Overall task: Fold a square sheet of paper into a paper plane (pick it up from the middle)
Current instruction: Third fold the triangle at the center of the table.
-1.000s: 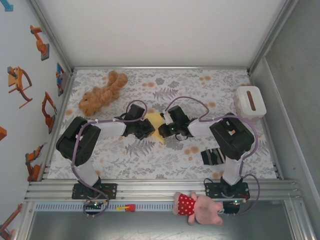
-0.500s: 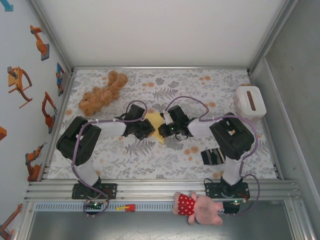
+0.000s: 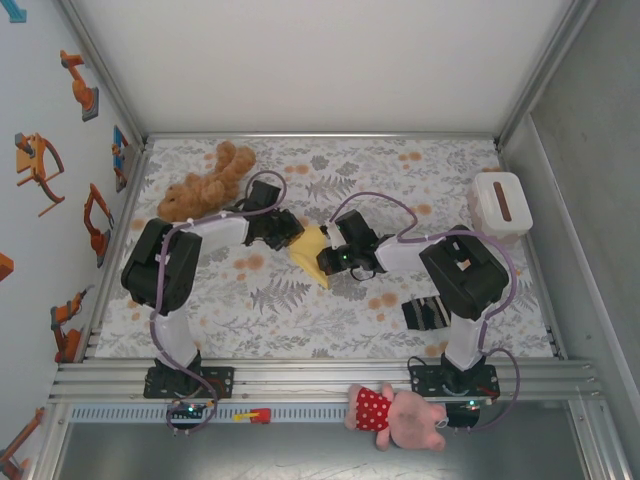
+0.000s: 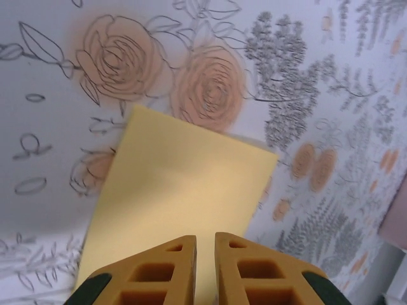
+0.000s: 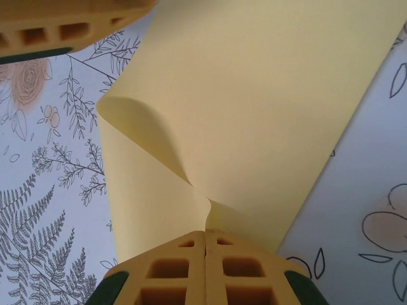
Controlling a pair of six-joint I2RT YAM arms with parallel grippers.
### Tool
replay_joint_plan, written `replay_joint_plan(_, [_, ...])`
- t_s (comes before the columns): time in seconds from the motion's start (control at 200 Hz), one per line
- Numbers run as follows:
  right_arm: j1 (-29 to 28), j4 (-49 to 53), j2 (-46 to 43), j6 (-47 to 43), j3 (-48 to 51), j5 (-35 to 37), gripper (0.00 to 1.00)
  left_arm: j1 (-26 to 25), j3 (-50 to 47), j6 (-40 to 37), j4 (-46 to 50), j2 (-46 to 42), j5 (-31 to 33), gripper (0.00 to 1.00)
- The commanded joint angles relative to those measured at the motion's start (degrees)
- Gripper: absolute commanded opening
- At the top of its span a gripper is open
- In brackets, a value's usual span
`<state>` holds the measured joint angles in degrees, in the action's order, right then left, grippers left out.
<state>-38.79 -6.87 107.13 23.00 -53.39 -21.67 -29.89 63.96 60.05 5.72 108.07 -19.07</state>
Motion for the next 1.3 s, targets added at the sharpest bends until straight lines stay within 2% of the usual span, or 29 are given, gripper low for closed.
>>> replay_joint_plan(0.0, [0.29, 1.47, -0.51, 0.74, -1.63, -1.0, 0.0, 0.01, 3.72, -3.56, 5.96, 3.1, -0.67, 0.16])
replay_joint_plan(0.21, [0.3, 1.63, -0.54, 0.79, -2.03, -1.09, 0.0, 0.09, 7.22, -5.58, 11.44, 7.2, -0.31, 0.15])
replay_joint_plan(0.681, [0.29, 2.04, 0.13, 0.85, -2.77, 0.92, 0.0, -0.03, 7.23, -7.13, 13.53, 9.61, -1.63, 0.13])
replay_joint_plan(1.297, [0.29, 3.6, 1.63, 0.82, -2.69, -0.05, 0.0, -0.07, 8.96, -7.87, 13.47, 6.61, -2.23, 0.13])
